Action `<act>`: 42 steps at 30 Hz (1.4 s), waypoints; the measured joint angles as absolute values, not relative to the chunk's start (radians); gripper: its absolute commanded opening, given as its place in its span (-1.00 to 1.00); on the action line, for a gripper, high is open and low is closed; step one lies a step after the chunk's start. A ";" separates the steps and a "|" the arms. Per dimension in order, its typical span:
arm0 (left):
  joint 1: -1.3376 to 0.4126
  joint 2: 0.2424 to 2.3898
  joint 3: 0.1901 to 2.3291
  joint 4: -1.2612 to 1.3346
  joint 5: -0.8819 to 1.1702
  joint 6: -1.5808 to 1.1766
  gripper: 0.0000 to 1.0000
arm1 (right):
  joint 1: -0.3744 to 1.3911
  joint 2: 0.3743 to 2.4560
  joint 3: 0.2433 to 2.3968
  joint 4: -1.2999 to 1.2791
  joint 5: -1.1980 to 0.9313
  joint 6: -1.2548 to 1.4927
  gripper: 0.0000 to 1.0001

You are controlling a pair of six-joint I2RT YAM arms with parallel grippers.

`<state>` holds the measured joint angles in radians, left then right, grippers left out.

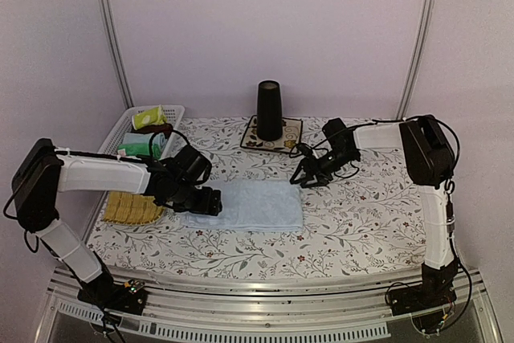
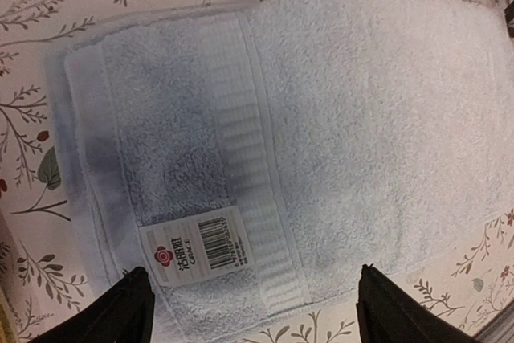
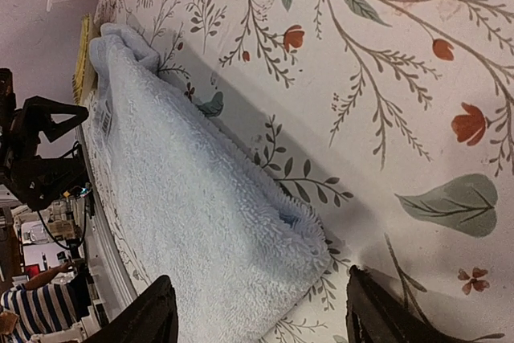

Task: Roll the towels
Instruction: Rotate the towel at the center of the board.

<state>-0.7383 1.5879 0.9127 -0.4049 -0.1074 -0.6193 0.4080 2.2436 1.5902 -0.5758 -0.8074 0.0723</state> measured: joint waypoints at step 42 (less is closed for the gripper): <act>-0.588 2.145 1.464 -0.395 -0.199 -0.399 0.93 | 0.336 1.961 1.147 -0.356 -0.680 0.415 -0.96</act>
